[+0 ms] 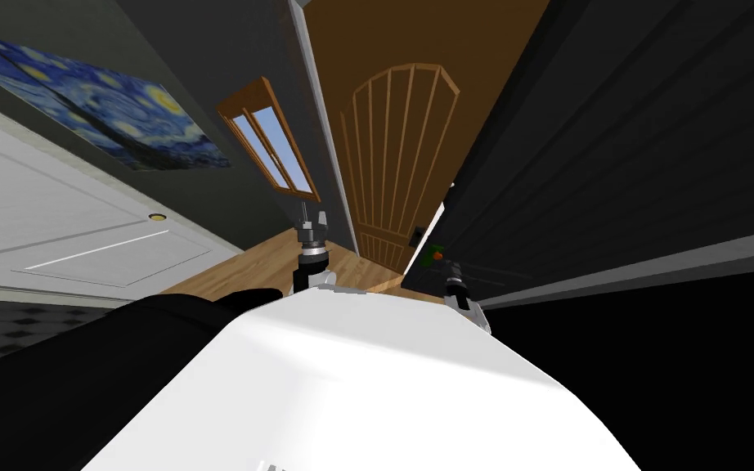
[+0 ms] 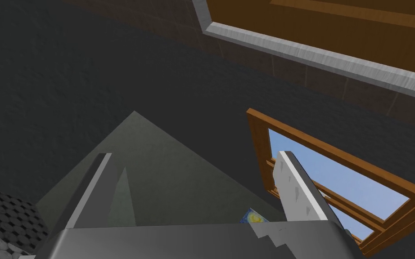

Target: Pull the door open

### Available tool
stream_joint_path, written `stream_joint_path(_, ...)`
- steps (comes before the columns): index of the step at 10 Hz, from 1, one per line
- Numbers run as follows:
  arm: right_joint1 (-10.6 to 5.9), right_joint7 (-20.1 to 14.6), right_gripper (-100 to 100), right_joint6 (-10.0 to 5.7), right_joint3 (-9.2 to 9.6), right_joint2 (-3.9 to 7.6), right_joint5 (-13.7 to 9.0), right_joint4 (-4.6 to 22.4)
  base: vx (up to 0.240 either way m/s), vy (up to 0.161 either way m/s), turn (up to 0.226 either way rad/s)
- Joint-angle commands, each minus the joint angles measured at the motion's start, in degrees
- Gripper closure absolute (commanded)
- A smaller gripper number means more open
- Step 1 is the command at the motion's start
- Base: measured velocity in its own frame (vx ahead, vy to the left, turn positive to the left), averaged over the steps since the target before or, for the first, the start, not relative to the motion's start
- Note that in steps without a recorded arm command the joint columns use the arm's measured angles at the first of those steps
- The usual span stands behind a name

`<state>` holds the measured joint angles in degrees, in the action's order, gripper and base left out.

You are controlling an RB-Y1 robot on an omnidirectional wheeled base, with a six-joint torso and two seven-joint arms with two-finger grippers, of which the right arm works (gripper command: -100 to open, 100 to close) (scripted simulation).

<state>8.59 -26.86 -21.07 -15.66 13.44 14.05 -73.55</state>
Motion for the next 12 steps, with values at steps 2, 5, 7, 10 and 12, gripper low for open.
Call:
stream_joint_path(2, 0.58, -1.2, -100, -0.22, 1.44, 0.35, 0.4, -1.3, -0.225, -0.013, 0.073)
stream_joint_path(5, 1.29, -2.8, -100, -0.48, 3.22, 0.79, 0.9, -3.0, -0.196, 0.058, 0.061)
stream_joint_path(7, 1.71, -3.7, -100, -0.64, 4.28, 1.05, 1.2, -3.9, -0.190, 0.029, 0.049)
stream_joint_path(10, 0.55, -2.7, -100, -0.77, 3.68, 0.62, 1.0, -2.6, 0.083, -0.019, 0.016)
stream_joint_path(12, -0.22, -2.2, -100, -0.83, 3.38, 0.43, 0.8, -1.9, 0.181, -0.048, 0.027)
